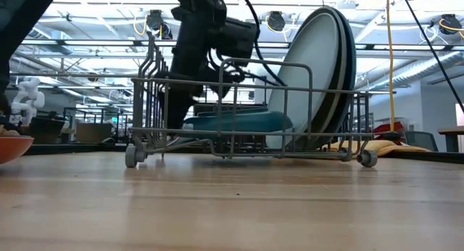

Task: Sort dishes
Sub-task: Put the dark green plate into the green dish rack

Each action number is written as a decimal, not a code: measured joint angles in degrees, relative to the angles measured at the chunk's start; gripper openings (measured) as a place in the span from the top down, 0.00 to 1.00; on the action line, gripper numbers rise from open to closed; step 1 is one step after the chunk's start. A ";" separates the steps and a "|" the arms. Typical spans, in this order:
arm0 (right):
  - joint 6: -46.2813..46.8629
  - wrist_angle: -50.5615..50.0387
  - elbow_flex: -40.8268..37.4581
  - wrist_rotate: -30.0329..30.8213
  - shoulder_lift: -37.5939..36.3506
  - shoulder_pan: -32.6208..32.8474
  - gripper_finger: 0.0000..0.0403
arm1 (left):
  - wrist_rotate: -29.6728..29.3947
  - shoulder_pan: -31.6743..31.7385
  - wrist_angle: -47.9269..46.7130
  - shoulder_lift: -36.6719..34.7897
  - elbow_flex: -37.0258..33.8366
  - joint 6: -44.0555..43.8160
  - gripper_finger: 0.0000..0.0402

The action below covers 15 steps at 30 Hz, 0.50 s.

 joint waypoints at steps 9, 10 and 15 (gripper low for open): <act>-0.15 0.01 -0.02 0.02 0.00 0.00 1.00 | 0.41 -0.59 4.57 0.95 0.00 0.94 0.40; -0.18 -0.03 -0.02 0.02 0.00 0.00 1.00 | 0.52 -0.59 5.41 0.80 0.10 0.96 0.40; -0.37 -0.05 -0.02 0.02 0.00 0.00 1.00 | 0.61 -0.59 7.58 -0.37 0.31 0.98 0.40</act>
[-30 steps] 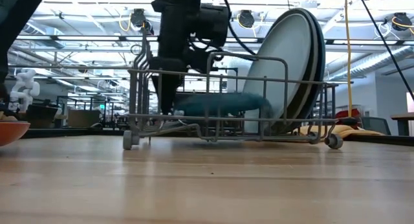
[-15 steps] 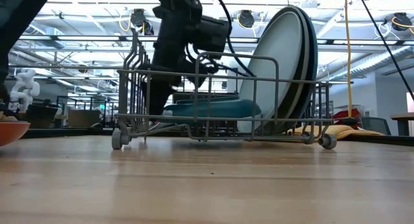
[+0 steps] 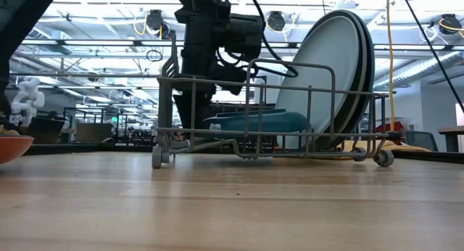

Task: Sort dishes
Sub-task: Put the dark green plate into the green dish rack

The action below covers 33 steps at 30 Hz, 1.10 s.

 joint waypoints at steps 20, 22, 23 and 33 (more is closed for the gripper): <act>0.13 0.13 0.00 0.00 0.00 0.00 1.00 | -1.41 -0.11 -2.00 -4.79 -1.89 -1.97 0.40; 0.15 0.21 0.00 -0.01 0.00 0.00 1.00 | -1.42 -0.20 -0.76 -4.67 -4.19 -2.26 0.40; 0.16 0.20 0.00 -0.02 0.00 0.00 1.00 | -1.40 -0.36 0.49 -4.67 -5.16 -2.67 0.40; 0.17 0.28 0.00 0.00 0.00 -0.02 1.00 | -2.27 -1.55 10.51 -4.76 -8.89 -2.62 0.40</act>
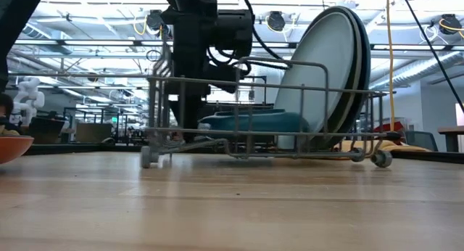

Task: Sort dishes
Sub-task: Put the dark green plate into the green dish rack

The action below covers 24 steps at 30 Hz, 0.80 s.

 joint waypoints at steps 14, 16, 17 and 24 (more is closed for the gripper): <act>0.02 -0.11 0.00 0.00 0.00 0.00 1.00 | -0.96 -0.48 8.35 0.02 0.05 0.87 0.40; 0.02 -0.13 0.00 0.00 0.00 0.00 1.00 | -1.16 -0.48 9.15 0.02 0.05 0.87 0.40; 0.02 -0.13 0.00 0.00 0.00 0.00 1.00 | -1.31 -0.48 9.93 0.02 0.05 0.87 0.40; 0.02 -0.11 0.00 0.00 0.00 0.00 1.00 | -2.45 -0.55 12.07 -0.22 0.03 1.35 0.40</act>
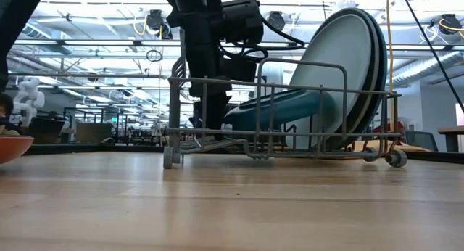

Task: Sort dishes
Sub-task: Put the dark green plate into the green dish rack

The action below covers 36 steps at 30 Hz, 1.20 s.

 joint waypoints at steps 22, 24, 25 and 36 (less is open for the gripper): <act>0.22 0.00 0.00 -0.02 0.00 0.00 1.00 | -2.62 -1.07 5.91 -3.37 0.24 -0.50 0.40; 0.22 0.01 0.00 -0.02 0.00 0.00 1.00 | -2.50 -1.01 5.52 -3.20 0.24 -0.50 0.40; 0.22 0.02 0.00 -0.02 0.00 0.00 1.00 | -2.25 -0.97 4.81 -3.09 0.17 -0.51 0.40; 0.22 0.37 0.00 -0.02 0.00 -0.28 1.00 | -1.55 -1.01 4.93 -1.88 0.17 -0.34 0.40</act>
